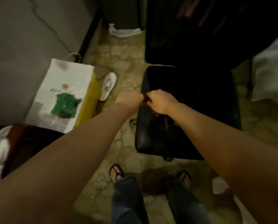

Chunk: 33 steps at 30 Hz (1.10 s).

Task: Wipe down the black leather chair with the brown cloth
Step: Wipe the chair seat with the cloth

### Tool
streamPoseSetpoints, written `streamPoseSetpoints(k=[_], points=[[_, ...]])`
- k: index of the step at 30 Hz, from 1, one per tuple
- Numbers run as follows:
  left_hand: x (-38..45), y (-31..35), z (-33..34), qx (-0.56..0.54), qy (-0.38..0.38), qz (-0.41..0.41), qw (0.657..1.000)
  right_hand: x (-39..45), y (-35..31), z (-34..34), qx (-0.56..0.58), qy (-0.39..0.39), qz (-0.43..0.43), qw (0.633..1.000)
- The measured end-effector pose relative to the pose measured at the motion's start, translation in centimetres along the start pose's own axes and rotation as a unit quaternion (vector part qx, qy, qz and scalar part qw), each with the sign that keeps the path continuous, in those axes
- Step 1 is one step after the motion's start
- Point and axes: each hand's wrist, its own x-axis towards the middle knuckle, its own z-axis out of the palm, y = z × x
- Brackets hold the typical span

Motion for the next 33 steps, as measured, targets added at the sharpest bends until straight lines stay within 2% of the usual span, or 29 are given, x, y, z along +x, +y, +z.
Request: streamPoseSetpoints(k=[6,9,11,13,16,17,22,25,28,30,33], points=[[8.8,12.3,-0.4,-0.018,0.042,0.037,0.998,-2.8,14.9,0.4,0.024,0.025,0.067,0.997],[11.8,16.3,0.2,-0.010,0.086,0.039,0.995,-2.5,19.9,1.3,0.019,0.072,0.084,0.994],[13.2,17.9,1.6,-0.009,0.078,0.044,0.996,-2.1,22.2,3.1,0.012,0.090,0.086,0.992],[14.4,18.6,4.4,-0.001,0.031,0.064,0.997,-1.7,23.6,6.2,0.020,0.068,0.082,0.994],[15.3,18.6,9.4,0.001,-0.098,0.116,0.988,-1.4,24.3,11.6,0.058,-0.020,0.085,0.994],[15.3,18.3,10.3,-0.015,-0.111,0.120,0.986,-1.4,24.4,13.2,0.075,-0.022,0.100,0.992],[16.0,14.6,10.9,-0.079,0.043,0.084,0.992,1.5,22.4,17.1,0.118,0.096,0.198,0.968],[18.2,11.1,10.9,-0.122,0.037,0.008,0.992,5.5,21.7,17.3,0.122,0.137,0.252,0.950],[20.4,7.7,11.0,-0.135,0.029,-0.035,0.990,8.6,21.6,17.6,0.060,0.211,0.283,0.934],[21.8,6.0,11.2,-0.137,0.020,-0.044,0.989,9.7,21.1,17.7,0.049,0.235,0.269,0.933],[23.1,5.0,11.5,-0.140,0.003,-0.054,0.989,10.3,19.9,18.1,0.023,0.218,0.128,0.967]])
